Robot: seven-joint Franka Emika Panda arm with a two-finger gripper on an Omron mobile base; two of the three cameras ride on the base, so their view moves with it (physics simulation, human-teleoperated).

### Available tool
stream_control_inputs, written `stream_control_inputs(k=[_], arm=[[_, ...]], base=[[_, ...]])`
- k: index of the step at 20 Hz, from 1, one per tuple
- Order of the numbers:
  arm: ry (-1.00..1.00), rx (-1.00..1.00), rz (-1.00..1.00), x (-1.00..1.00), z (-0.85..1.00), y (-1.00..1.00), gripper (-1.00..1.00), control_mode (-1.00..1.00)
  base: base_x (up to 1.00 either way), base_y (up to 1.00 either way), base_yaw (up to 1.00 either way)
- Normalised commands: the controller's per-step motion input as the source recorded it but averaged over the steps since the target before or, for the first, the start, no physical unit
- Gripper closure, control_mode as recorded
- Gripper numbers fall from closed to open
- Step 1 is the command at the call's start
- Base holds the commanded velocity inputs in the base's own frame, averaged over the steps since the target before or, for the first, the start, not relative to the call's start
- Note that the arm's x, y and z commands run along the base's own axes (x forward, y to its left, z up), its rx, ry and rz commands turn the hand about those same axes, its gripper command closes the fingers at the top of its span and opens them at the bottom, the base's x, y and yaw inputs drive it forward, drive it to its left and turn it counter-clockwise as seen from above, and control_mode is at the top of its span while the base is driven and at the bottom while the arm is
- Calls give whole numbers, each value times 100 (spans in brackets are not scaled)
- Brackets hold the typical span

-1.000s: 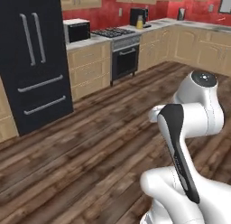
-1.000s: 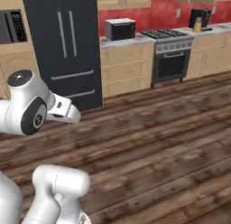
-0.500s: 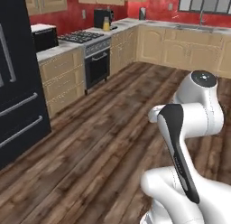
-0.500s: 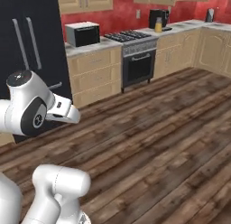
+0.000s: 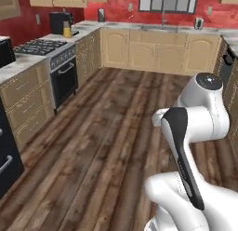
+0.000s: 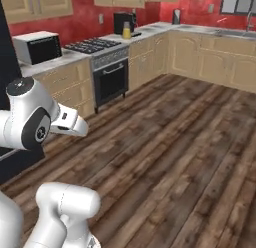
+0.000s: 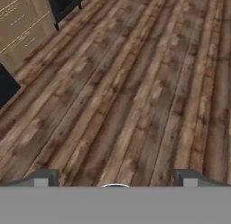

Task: There is a tray on the dining counter. Grab the cup, mug, and pitcher and place them on the tray. The pitcher may be placed next to the tray if it cannot fit the tray.

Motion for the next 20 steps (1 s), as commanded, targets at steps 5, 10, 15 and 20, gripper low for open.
stream_control_inputs(k=[5, 10, 15, 20], arm=[[0, 0, 0, 0, 0, 0, -100, 100], [0, 0, 0, 0, 0, 0, -100, 100], [0, 0, 0, 0, 0, 0, -100, 100], [0, 0, 0, 0, 0, 0, -100, 100]], base=[[100, 32, -56], [100, 23, -63], [100, 21, -59], [100, 26, -49]])
